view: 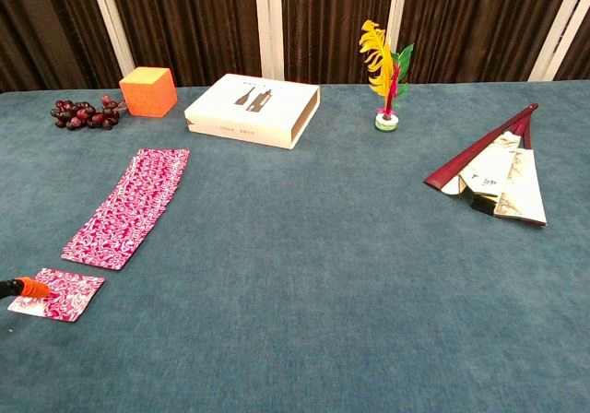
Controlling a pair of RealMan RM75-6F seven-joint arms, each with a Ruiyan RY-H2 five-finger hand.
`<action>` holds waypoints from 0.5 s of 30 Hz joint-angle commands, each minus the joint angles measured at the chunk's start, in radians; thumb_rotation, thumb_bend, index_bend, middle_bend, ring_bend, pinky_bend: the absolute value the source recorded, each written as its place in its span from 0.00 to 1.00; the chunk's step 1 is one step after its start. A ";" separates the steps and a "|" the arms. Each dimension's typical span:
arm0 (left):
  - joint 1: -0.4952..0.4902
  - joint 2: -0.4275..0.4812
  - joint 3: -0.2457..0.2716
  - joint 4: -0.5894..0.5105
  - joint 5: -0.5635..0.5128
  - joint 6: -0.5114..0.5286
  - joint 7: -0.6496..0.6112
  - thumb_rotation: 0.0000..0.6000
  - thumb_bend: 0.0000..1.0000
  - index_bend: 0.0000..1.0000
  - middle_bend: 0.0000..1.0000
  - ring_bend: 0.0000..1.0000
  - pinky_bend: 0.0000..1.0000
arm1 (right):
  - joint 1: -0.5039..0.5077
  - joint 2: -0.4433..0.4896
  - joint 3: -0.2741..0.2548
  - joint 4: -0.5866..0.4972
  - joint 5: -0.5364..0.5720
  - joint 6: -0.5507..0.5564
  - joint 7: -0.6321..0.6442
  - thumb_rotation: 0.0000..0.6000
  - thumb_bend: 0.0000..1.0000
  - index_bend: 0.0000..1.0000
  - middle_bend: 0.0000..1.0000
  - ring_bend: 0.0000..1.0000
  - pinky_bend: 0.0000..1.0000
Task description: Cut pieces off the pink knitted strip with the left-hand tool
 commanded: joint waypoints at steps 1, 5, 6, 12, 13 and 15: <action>0.007 0.006 0.007 -0.009 0.003 0.008 0.012 1.00 0.89 0.10 0.89 0.78 0.75 | 0.000 0.002 0.000 -0.001 0.000 0.001 0.002 1.00 0.24 0.06 0.04 0.18 0.09; 0.012 0.009 0.011 -0.016 -0.003 0.013 0.025 1.00 0.89 0.10 0.89 0.78 0.75 | 0.000 0.002 0.001 -0.001 0.000 0.000 0.003 1.00 0.24 0.06 0.04 0.18 0.09; 0.015 0.011 0.013 -0.021 -0.002 0.017 0.029 1.00 0.89 0.10 0.89 0.78 0.75 | -0.001 0.002 0.001 0.000 0.000 0.001 0.005 1.00 0.24 0.06 0.04 0.18 0.09; 0.021 0.014 0.010 -0.029 0.016 0.032 0.029 1.00 0.89 0.10 0.89 0.78 0.75 | 0.000 0.002 0.002 0.001 0.002 -0.001 0.008 1.00 0.24 0.06 0.04 0.18 0.09; 0.022 0.013 0.007 -0.028 0.024 0.036 0.025 1.00 0.89 0.10 0.89 0.78 0.75 | 0.000 0.002 0.001 0.001 0.002 -0.001 0.009 1.00 0.24 0.06 0.04 0.18 0.09; 0.026 0.007 -0.005 -0.019 0.076 0.056 -0.011 1.00 0.89 0.10 0.89 0.78 0.75 | 0.001 0.001 0.001 0.003 0.002 -0.004 0.008 1.00 0.24 0.06 0.04 0.18 0.09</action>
